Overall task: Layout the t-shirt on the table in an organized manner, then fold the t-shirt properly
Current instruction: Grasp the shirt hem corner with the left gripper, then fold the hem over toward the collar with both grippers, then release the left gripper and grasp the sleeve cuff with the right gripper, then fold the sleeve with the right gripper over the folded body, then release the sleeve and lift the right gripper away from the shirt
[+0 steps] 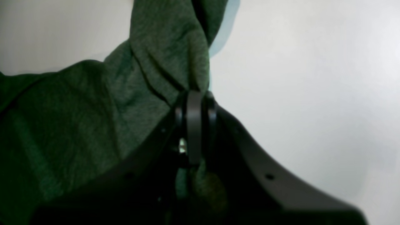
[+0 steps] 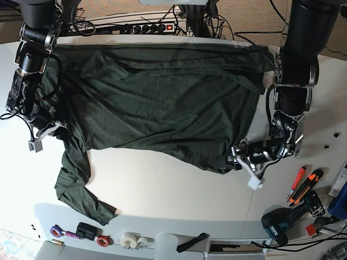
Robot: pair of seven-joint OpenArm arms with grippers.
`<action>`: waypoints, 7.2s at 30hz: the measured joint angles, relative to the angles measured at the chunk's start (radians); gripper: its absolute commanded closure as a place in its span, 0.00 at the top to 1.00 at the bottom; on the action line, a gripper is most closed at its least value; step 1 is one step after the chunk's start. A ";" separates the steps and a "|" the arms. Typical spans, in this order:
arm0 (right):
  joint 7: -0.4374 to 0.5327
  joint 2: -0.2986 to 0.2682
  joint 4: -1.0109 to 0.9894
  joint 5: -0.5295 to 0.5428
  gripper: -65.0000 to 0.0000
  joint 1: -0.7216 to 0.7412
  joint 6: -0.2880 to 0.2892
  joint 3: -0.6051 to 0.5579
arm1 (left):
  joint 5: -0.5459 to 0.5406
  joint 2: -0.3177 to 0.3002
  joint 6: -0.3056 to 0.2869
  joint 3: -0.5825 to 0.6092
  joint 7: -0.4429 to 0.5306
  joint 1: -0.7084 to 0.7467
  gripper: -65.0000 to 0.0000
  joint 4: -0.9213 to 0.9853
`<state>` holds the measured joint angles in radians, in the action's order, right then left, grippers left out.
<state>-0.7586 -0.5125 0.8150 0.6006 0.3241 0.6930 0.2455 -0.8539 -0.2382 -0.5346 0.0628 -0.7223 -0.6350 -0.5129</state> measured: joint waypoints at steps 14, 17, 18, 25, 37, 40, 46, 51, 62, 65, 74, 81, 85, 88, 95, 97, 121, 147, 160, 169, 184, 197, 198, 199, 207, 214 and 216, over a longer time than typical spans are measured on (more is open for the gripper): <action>-0.066 0.003 0.011 0.114 0.00 -0.010 0.003 0.025 | 0.087 -0.013 -0.019 0.013 0.035 0.024 0.00 -0.072; -0.177 0.019 0.061 0.153 0.00 -0.025 0.005 0.137 | 0.038 -0.045 -0.121 -0.075 -0.033 0.081 0.00 -0.152; -0.206 0.018 0.080 0.165 0.00 -0.026 0.004 0.173 | 0.024 -0.059 -0.138 -0.117 -0.060 0.102 0.00 -0.186; -0.397 0.009 0.184 0.415 0.00 -0.055 0.004 0.318 | -0.205 -0.123 -0.158 -0.272 -0.238 0.215 0.00 -0.428; -0.494 0.014 0.555 0.527 0.00 -0.340 0.004 0.373 | -0.351 -0.213 -0.158 -0.333 -0.384 0.590 0.00 -0.872; -0.494 0.013 0.607 0.528 0.00 -0.391 0.004 0.438 | -0.346 -0.213 -0.159 -0.398 -0.396 0.685 0.00 -0.983; -0.536 0.013 0.618 0.535 0.00 -0.478 0.004 0.533 | -0.362 -0.214 -0.159 -0.493 -0.385 0.825 0.00 -1.089; -0.538 0.039 0.618 0.531 0.00 -0.513 0.004 0.533 | -0.325 -0.188 -0.159 -0.494 -0.376 0.883 0.00 -1.085; -0.526 0.092 0.618 0.491 0.04 -0.512 0.004 0.533 | -0.216 -0.154 -0.158 -0.495 -0.332 0.878 0.41 -1.085; -0.520 0.089 0.618 0.486 0.48 -0.512 0.004 0.533 | -0.212 -0.158 -0.153 -0.495 -0.324 0.877 0.53 -1.085; -0.277 -0.062 0.620 0.450 0.52 -0.396 0.002 0.539 | -0.215 -0.250 -0.155 -0.560 -0.256 0.770 0.53 -1.087; -0.022 0.014 0.612 0.107 0.52 -0.170 0.003 0.497 | -0.213 -0.258 -0.132 -0.601 -0.253 0.716 0.53 -1.089; 0.079 0.058 0.527 -0.063 0.52 -0.088 -0.050 0.328 | -0.212 -0.249 -0.132 -0.601 -0.256 0.718 0.53 -1.088; 0.117 0.065 0.352 -0.129 0.52 -0.026 -0.098 0.168 | -0.204 -0.250 -0.132 -0.601 -0.256 0.717 0.53 -1.089; 0.189 0.122 0.021 -0.333 0.52 0.143 -0.220 -0.020 | -0.175 -0.249 -0.132 -0.601 -0.254 0.718 0.53 -1.089; 0.199 0.153 0.016 -0.343 0.52 0.155 -0.219 -0.030 | -0.175 -0.249 -0.132 -0.601 -0.252 0.718 0.53 -1.089; 0.191 0.213 0.017 -0.539 0.00 0.175 -0.325 -0.031 | -0.174 -0.249 -0.132 -0.601 -0.252 0.718 0.51 -1.089; -0.282 0.213 1.113 -0.072 0.00 -0.394 -0.152 -0.034 | -0.167 -0.249 -0.132 -0.601 -0.248 0.721 0.48 -1.087; -0.284 0.227 1.210 -0.023 0.00 -0.604 -0.135 -0.034 | -0.168 -0.249 -0.132 -0.601 -0.248 0.721 0.48 -1.086; -0.277 0.309 1.209 0.003 0.00 -0.602 -0.102 -0.159 | -0.168 -0.244 -0.132 -0.601 -0.245 0.720 0.48 -1.086; -0.122 0.311 1.209 -0.219 0.49 -0.595 -0.114 -0.357 | -0.167 -0.239 -0.132 -0.601 -0.244 0.720 0.48 -1.086; 0.011 0.394 1.008 -0.248 0.49 -0.357 -0.319 0.032 | -0.167 -0.069 -0.130 -0.602 -0.245 0.720 0.47 -1.086; 0.011 0.396 0.944 -0.233 0.49 -0.336 -0.325 0.055 | -0.167 -0.056 -0.137 -0.602 -0.246 0.720 0.47 -1.086; 0.008 0.395 0.874 -0.220 0.49 -0.314 -0.325 0.072 | -0.167 -0.047 -0.137 -0.599 -0.247 0.721 0.47 -1.085; 0.046 0.394 0.447 -0.189 0.49 -0.151 -0.322 0.098 | -0.167 -0.044 -0.137 -0.505 -0.248 0.721 0.47 -1.085; -0.061 0.385 0.311 -0.032 0.00 -0.095 -0.117 0.005 | -0.125 -0.044 -0.137 -0.478 -0.225 0.715 0.47 -1.085; -0.155 0.396 0.341 0.057 0.00 -0.109 -0.064 -0.005 | -0.083 -0.045 -0.136 -0.477 -0.199 0.711 0.47 -1.085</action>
<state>-0.9134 -0.1165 1.1564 0.6575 0.2150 0.6285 0.2401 -0.9367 -0.2829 -0.6708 -0.4145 -0.9215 0.0765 -1.5978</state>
